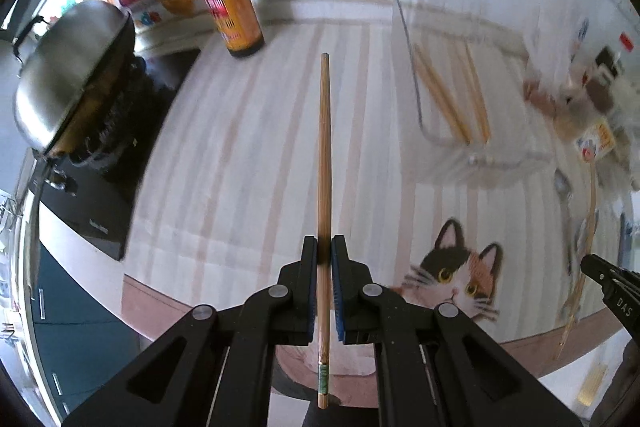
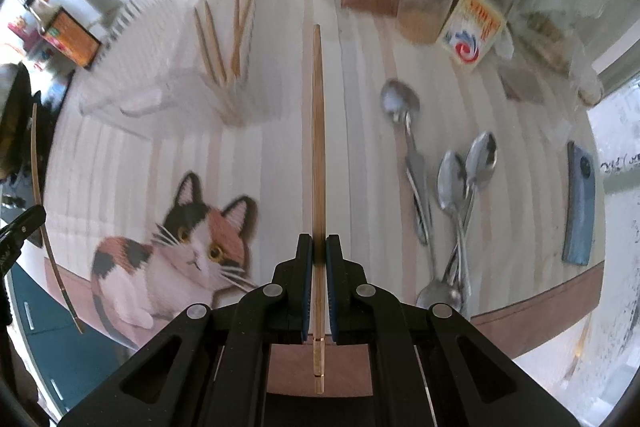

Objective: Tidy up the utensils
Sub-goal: 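Carry both chopsticks into the clear basket and open both tools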

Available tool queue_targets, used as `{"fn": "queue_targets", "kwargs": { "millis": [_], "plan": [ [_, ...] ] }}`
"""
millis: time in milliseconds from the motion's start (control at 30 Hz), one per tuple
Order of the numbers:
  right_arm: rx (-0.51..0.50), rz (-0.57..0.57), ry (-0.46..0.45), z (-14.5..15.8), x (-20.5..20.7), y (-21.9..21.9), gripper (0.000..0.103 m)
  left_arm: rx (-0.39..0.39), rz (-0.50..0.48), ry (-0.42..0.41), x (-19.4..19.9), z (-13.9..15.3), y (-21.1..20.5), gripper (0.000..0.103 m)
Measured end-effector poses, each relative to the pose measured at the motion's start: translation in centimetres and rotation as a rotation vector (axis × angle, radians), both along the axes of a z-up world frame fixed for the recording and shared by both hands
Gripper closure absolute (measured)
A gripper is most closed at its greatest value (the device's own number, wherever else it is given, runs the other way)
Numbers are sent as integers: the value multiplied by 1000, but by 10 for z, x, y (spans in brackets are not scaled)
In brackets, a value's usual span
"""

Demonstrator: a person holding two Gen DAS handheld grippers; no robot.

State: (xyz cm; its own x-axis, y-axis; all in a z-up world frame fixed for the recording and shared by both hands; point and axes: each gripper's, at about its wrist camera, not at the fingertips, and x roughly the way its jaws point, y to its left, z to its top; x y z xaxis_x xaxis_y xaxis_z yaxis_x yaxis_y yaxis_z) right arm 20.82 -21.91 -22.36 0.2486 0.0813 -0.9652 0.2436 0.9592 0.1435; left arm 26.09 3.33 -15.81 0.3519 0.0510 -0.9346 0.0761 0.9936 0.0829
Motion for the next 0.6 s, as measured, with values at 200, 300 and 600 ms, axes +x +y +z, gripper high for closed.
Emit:
{"fn": "queue_targets", "kwargs": {
  "millis": [200, 300, 600],
  "plan": [
    [22, 1, -86, 42, 17, -4, 96, -55, -24, -92, 13, 49, -9, 98],
    [74, 7, -123, 64, 31, -6, 96, -102, -50, -126, 24, 73, -21, 98],
    [209, 49, -189, 101, 109, -3, 96, -254, -101, -72, 98, 97, -58, 98]
  ]
}}
